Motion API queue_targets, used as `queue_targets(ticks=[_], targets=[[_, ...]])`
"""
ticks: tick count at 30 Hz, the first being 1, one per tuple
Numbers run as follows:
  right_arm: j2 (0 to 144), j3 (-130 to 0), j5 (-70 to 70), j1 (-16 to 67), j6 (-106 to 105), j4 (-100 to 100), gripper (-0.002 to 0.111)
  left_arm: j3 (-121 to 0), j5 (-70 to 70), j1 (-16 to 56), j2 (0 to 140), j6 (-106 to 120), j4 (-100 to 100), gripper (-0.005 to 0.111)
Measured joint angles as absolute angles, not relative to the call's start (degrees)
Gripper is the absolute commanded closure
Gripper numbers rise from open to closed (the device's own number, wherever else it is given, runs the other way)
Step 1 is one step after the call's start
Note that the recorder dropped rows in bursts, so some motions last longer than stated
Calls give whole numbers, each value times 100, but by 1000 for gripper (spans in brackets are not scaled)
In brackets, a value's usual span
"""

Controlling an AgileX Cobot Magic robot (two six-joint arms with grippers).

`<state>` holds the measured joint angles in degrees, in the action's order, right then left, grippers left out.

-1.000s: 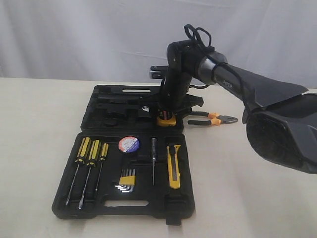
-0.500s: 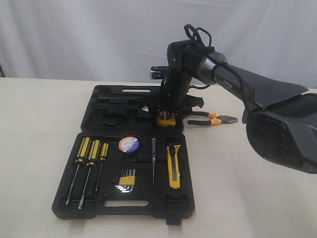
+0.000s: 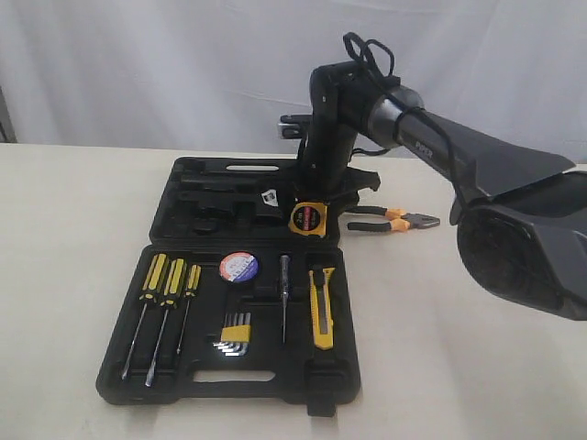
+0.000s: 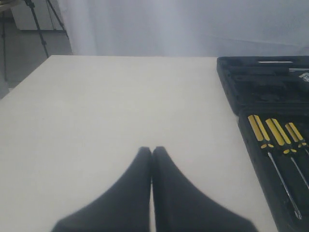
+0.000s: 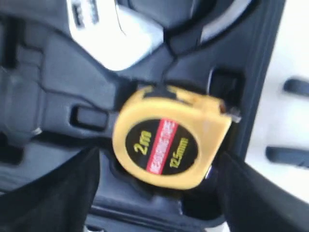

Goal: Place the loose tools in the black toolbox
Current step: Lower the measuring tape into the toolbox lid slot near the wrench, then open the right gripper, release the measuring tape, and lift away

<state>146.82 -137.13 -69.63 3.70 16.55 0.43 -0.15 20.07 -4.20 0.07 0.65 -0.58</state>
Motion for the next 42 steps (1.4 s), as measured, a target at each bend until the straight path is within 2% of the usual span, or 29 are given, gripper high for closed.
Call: queue_targets(ticks=[4,5,6,8,24,42], targets=[[14682,-14139,-6969,370,1655,0,46,-15,2007,-420,7,65,-58,107],[14682,-14197,-6969,370,1655,0,60,-15,2007,-420,7,65,-58,107],[14682,-14258,-6969,370,1655,0,82,-15,2007,-420,7,65,-58,107],[14679,-14296,-6969,370,1631,0,108,-15,2007,-420,7,65,-58,107],[15211,-14382,-6707,370,1433,-96,109,-15,2007,-420,7,65,-58,107],[15079,-14339,-6777,370,1422,-102,109,-15,2007,-420,7,65,-58,107]])
